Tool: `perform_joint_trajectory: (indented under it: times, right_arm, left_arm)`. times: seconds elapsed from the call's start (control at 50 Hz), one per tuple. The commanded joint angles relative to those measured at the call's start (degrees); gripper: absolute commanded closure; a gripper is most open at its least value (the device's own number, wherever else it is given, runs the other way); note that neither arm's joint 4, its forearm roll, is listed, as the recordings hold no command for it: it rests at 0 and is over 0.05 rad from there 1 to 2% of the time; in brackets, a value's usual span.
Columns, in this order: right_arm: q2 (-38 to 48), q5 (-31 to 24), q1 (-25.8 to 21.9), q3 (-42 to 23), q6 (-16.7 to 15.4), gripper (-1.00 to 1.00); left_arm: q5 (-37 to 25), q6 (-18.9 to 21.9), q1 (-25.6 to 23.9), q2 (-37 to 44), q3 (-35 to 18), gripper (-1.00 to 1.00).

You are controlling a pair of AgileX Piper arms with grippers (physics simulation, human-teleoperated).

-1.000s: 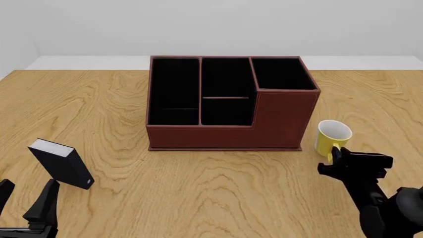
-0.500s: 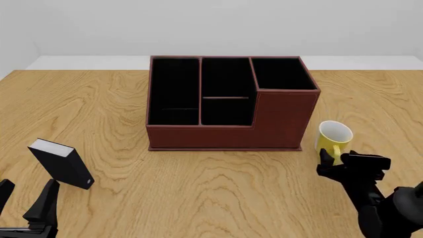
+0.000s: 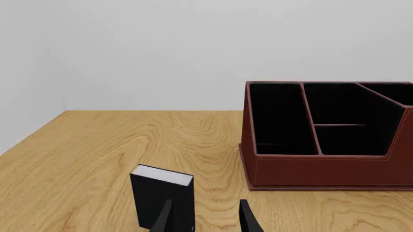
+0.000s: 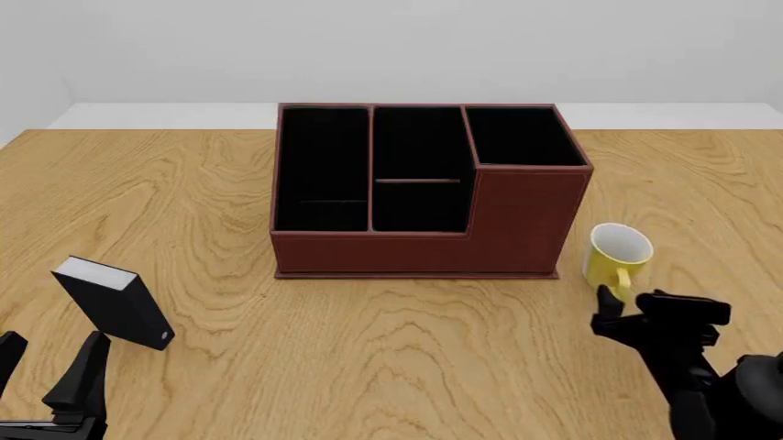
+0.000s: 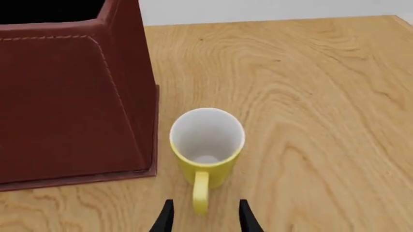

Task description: Pick up the yellow and white mug and place it to the right of the caddy.

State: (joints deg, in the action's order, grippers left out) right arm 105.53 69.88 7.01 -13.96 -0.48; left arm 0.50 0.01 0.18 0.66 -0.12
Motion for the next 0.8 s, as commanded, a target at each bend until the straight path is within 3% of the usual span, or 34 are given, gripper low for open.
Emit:
perform_joint_trajectory:
  times: [0.02, 0.6, 0.74, 0.8]
  right_arm:
    - [-3.72, -0.01, 0.5, 2.98, -0.6, -1.0]
    - [-13.65, -0.54, -0.78, 11.36, -2.69, -1.0]
    - [-20.99, -5.51, -0.99, 13.08, -3.79, -1.0]
    - [-21.22, -5.25, -0.76, 13.36, -4.09, -1.0]
  left_arm:
    - [0.0, 0.0, -0.01, 0.01, 0.0, -1.0]
    - [0.0, 0.03, 0.0, -0.01, 0.0, -1.0]
    - [0.0, 0.01, 0.03, 0.03, 0.0, -1.0]
    - [0.0, 0.0, 0.0, 0.01, 0.0, -1.0]
